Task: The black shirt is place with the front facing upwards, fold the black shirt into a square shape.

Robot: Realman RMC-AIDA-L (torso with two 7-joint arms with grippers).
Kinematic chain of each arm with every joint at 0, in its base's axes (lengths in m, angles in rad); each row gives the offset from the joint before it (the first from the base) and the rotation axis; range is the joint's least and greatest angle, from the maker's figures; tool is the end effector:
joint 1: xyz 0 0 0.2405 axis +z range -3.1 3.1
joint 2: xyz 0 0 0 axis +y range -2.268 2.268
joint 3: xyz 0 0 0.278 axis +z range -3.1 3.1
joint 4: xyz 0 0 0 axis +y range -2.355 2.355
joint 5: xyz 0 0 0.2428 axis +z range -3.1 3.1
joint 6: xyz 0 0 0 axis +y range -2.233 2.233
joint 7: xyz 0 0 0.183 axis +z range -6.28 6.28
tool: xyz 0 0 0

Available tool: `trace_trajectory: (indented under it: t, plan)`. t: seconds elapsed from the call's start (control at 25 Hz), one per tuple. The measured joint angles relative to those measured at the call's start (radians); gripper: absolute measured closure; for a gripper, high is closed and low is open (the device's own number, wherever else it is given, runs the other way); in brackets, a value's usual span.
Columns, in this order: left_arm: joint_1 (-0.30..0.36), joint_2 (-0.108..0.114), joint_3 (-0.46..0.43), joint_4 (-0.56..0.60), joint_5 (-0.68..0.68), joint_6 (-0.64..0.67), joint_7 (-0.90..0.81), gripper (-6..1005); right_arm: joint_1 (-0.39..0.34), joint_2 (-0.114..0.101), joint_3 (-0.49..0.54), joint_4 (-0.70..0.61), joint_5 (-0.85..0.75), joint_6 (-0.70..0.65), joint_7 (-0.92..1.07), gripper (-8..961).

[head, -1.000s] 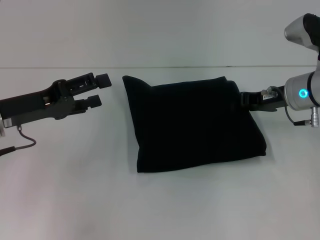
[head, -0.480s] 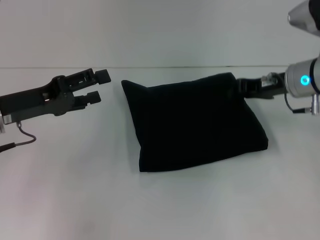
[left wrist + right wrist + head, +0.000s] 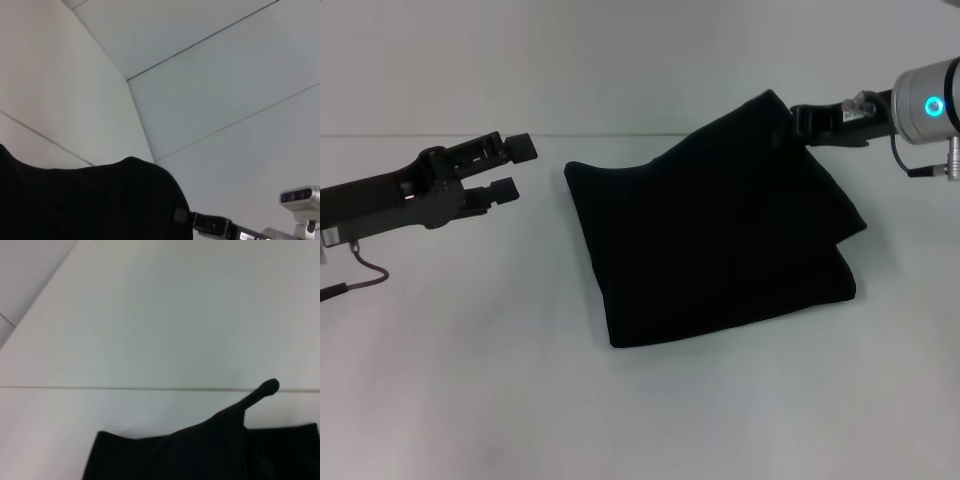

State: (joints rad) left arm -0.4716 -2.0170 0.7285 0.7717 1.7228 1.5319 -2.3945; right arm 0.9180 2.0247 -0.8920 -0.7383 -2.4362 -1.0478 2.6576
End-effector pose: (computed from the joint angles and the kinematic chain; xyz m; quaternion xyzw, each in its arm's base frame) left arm -0.2729 0.4060 0.0303 -0.7110 -0.5892 -0.3802 0.0521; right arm 0.1973 0.5381 -0.0208 -0.7986 0.5290 0.1046 0.2674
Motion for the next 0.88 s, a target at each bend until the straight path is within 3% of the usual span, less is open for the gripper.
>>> trace_trajectory:
  t: [0.52,0.88]
  plan:
    - [-0.002,0.0,-0.019,0.0,0.0,-0.006,0.0,50,-0.026,-0.014,-0.005,-0.007,-0.077,-0.044,0.088,887]
    - [-0.009,-0.002,-0.018,-0.017,0.005,-0.015,0.001,50,-0.011,-0.014,-0.023,0.151,-0.11,0.108,0.073,884]
